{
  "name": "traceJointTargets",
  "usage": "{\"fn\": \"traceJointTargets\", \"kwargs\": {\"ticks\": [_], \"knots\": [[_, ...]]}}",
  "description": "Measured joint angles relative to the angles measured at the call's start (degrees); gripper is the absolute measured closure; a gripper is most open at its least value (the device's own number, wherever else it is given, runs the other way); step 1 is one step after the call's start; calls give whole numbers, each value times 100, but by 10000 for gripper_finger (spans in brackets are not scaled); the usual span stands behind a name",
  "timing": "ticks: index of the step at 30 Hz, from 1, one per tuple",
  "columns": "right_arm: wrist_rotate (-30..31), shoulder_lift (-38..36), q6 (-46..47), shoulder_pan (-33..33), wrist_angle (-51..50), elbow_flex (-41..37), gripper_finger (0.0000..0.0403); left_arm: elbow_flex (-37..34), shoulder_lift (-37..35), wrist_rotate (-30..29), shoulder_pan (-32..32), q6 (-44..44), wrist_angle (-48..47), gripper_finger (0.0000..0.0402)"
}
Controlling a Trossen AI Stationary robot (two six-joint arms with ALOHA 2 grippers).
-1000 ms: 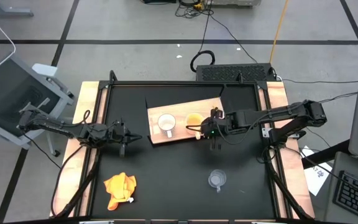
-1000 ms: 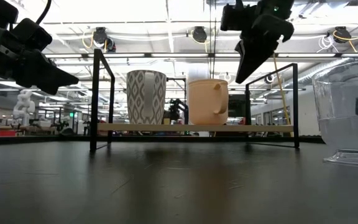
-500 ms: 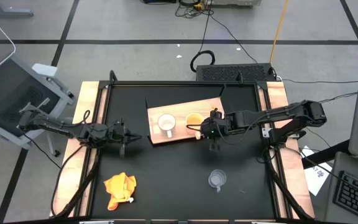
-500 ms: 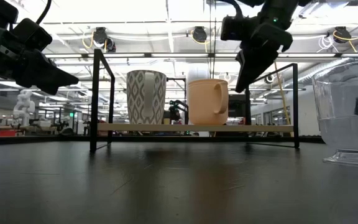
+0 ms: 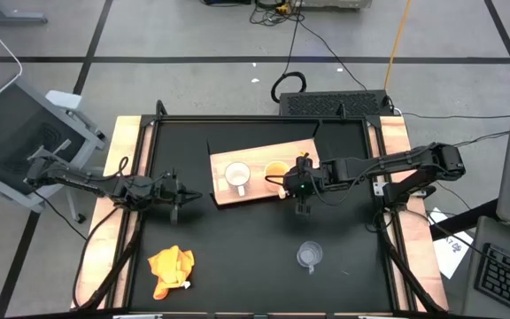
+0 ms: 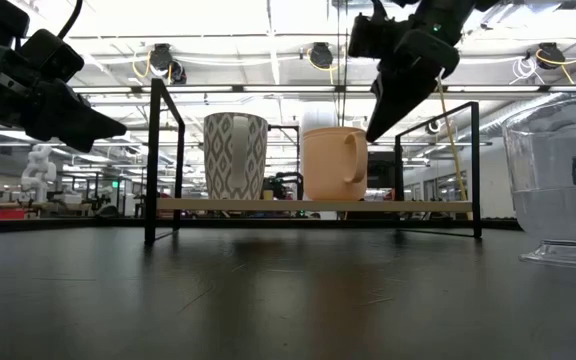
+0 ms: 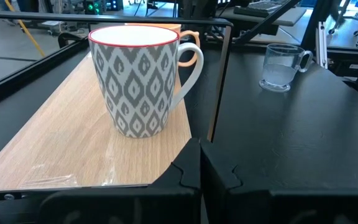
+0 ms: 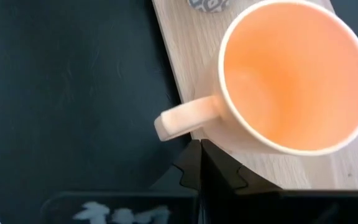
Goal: Stack small to large cups/mugs on shelf
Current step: Put the yellow mug on the shelf
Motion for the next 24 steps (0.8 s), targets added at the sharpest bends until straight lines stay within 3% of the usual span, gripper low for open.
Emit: {"fn": "traceJointTargets", "kwargs": {"ticks": [24], "knots": [[-20, 164, -90, 2, 295, -2, 403, 0, 1, 0, 0, 7, -8, 400]]}}
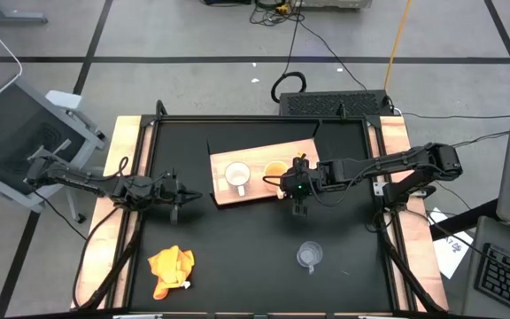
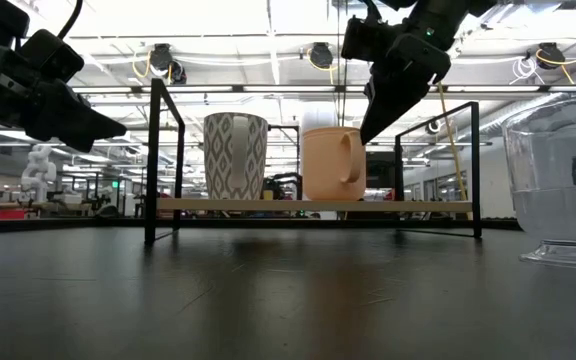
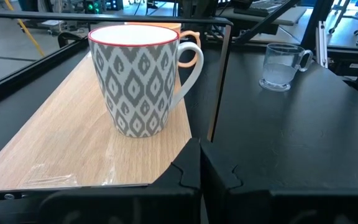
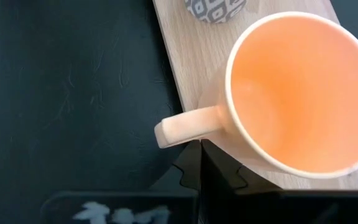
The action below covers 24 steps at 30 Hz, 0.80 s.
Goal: Stack small to large cups/mugs on shelf
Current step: Put the yellow mug on the shelf, then put the transparent mug on the shelf
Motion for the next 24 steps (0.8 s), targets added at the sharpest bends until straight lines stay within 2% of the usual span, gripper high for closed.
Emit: {"fn": "traceJointTargets", "kwargs": {"ticks": [4, 8, 16, 24], "knots": [[-19, 0, -3, 0, 2, 0, 403, 0, -1, 0, 0, 0, 1, 397], [-340, 0, -44, 10, 132, 0, 403, 0, -1, 0, 0, -7, -1, 397], [-352, 0, 8, 39, 73, 2, 403, 0, -1, 0, 0, -27, 1, 398], [-262, 0, 245, 49, -454, 2, 403, 0, 0, 2, 0, -42, 4, 392]]}}
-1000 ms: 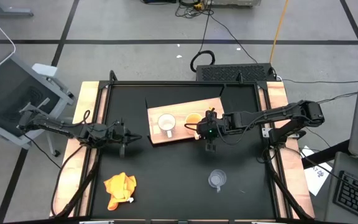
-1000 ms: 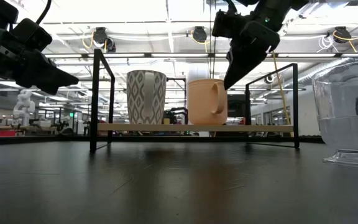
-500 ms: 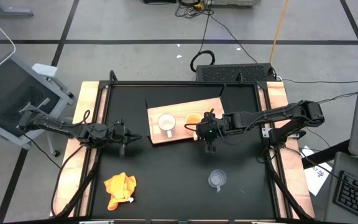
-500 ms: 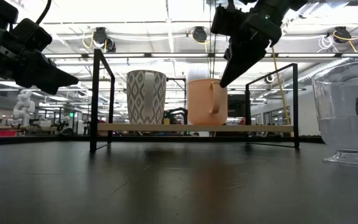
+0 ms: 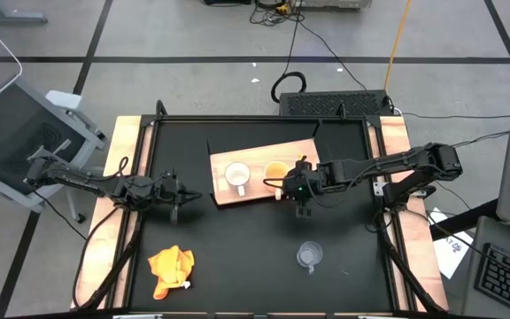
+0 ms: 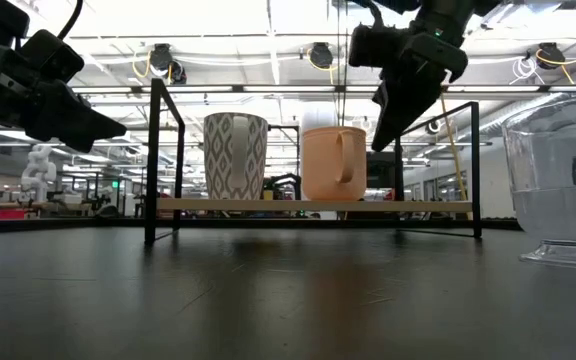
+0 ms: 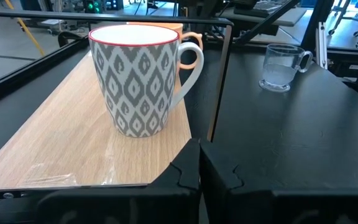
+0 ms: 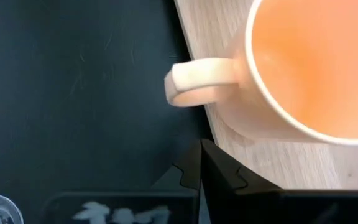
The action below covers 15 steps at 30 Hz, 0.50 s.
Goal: Stack small to large cups/mugs on shelf
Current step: Put the transparent mug on the shelf
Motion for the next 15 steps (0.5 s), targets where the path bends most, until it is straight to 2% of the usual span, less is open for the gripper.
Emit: {"fn": "traceJointTargets", "kwargs": {"ticks": [11, 15], "knots": [[9, -288, -144, 332, -153, 0, 403, 0, 1, 0, 0, 13, 13, 392], [8, -499, -318, 512, -154, 0, 403, 0, 0, 6, 0, -290, 43, 392]]}}
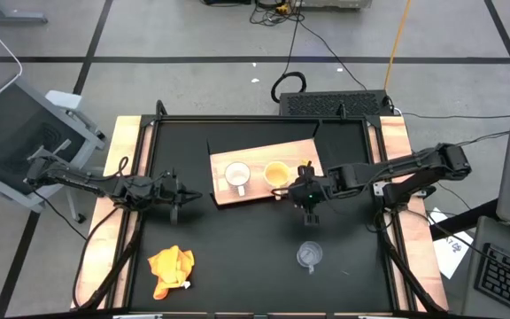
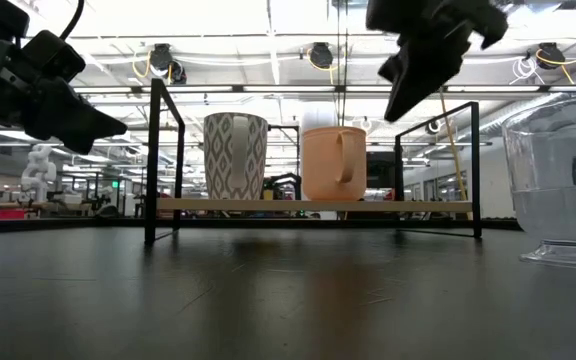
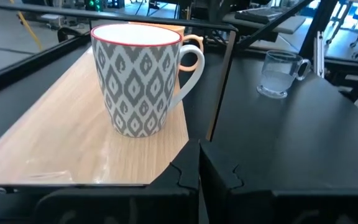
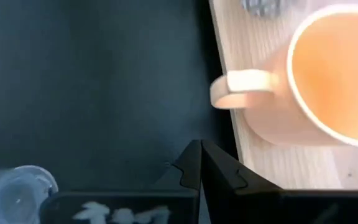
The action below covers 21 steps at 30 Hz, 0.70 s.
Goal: Stack small to large cups/mugs on shelf
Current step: Put the transparent mug on the shelf
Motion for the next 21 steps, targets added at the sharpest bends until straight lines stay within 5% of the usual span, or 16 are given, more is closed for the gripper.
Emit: {"fn": "traceJointTargets", "kwargs": {"ticks": [21], "knots": [[-35, -1071, 651, 1354, -835, 0, 403, 0, -1, -12, 0, -164, 142, 392]]}}
